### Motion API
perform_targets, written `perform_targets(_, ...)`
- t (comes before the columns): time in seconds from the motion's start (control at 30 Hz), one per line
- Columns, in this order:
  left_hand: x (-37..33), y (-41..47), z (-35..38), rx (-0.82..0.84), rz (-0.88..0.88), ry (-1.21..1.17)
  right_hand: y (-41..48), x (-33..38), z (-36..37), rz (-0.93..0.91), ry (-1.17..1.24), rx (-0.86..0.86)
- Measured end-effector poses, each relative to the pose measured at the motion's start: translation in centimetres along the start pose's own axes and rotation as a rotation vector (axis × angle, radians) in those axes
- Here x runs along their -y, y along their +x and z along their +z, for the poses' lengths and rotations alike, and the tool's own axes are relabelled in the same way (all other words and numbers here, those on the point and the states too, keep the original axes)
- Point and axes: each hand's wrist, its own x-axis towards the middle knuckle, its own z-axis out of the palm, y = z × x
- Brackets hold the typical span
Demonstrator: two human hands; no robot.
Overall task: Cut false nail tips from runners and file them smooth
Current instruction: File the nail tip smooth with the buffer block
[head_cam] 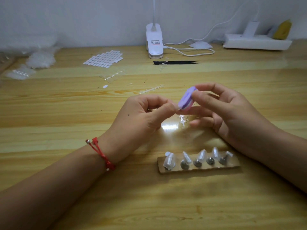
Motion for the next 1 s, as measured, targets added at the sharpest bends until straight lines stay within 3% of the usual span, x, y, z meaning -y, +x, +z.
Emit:
perform_targets(0.13, -0.01, 0.02, 0.00, -0.015, 0.001, -0.009, -0.13, -0.15, 0.19, -0.010, -0.113, 0.069)
perform_targets(0.23, -0.07, -0.04, 0.10, 0.006, -0.003, 0.004, 0.04, -0.06, -0.13, -0.006, 0.021, -0.002)
perform_targets(0.37, -0.06, -0.09, 0.00, -0.022, 0.003, -0.010, -0.02, -0.18, 0.05, -0.005, -0.086, 0.076)
perform_targets(0.5, -0.05, -0.10, 0.11, -0.006, -0.010, -0.011, 0.08, -0.10, -0.17, -0.005, 0.024, -0.003)
perform_targets(0.6, -0.01, -0.05, 0.02, -0.025, 0.003, -0.016, -0.12, -0.23, 0.12, -0.023, -0.086, 0.076)
perform_targets(0.73, -0.07, -0.13, 0.14, -0.015, 0.008, -0.015, 0.06, -0.11, -0.10, -0.038, 0.016, -0.015)
perform_targets(0.83, -0.09, -0.13, 0.12, -0.028, 0.022, -0.012, -0.01, -0.20, 0.03, -0.042, -0.083, 0.061)
perform_targets(1.0, 0.00, -0.16, 0.12, -0.031, 0.024, -0.018, 0.25, -0.13, -0.25, -0.027, 0.039, 0.011)
